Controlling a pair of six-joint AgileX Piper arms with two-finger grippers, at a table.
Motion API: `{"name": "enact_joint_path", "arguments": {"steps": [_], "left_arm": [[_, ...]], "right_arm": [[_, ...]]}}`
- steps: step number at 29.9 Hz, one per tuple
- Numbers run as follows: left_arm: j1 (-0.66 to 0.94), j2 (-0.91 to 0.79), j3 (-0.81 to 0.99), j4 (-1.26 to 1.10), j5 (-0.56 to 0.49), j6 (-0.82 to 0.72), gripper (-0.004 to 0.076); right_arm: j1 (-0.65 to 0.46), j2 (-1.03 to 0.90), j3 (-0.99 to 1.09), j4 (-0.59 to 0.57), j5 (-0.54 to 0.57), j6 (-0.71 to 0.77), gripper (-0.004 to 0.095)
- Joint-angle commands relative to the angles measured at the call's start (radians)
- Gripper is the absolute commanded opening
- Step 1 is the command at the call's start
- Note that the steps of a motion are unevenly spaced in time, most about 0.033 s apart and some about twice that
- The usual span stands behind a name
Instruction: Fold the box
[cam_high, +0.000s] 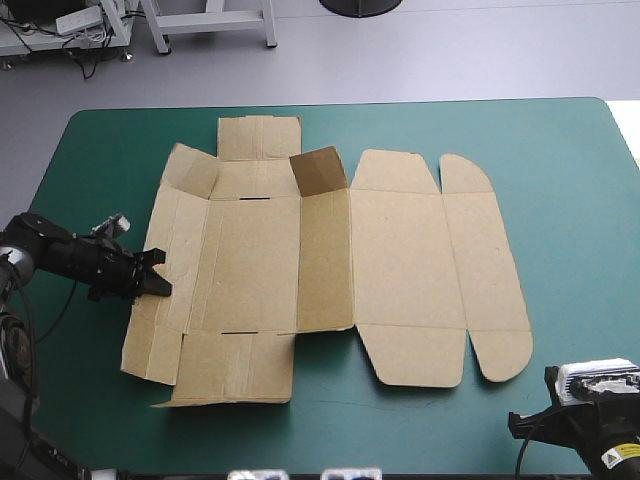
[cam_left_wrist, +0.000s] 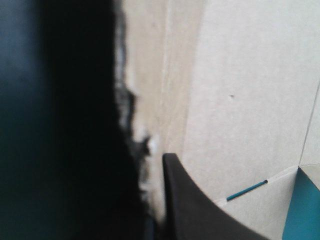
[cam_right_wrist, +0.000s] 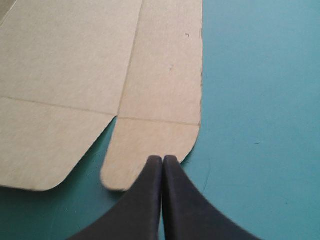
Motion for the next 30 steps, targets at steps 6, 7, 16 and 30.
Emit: {"name": "enact_joint_path", "arguments": {"steps": [6, 7, 16, 30], "left_arm": [[-0.162, -0.217, -0.242, 0.084, 0.099, 0.09, -0.001], [-0.18, -0.23, -0.275, 0.089, 0.096, 0.092, -0.001], [-0.46, -0.272, -0.52, 0.397, 0.094, 0.2, -0.001], [-0.963, -0.272, -0.599, 0.977, -0.111, 0.225, -0.001]], "right_arm": [[0.003, 0.014, -0.026, 0.01, -0.064, -0.005, -0.0014], [0.003, 0.014, -0.026, 0.01, -0.064, -0.005, -0.0014], [0.003, 0.014, -0.026, 0.014, -0.076, -0.009, -0.0014], [0.003, 0.014, -0.026, 0.018, -0.085, -0.011, -0.0014]]}}
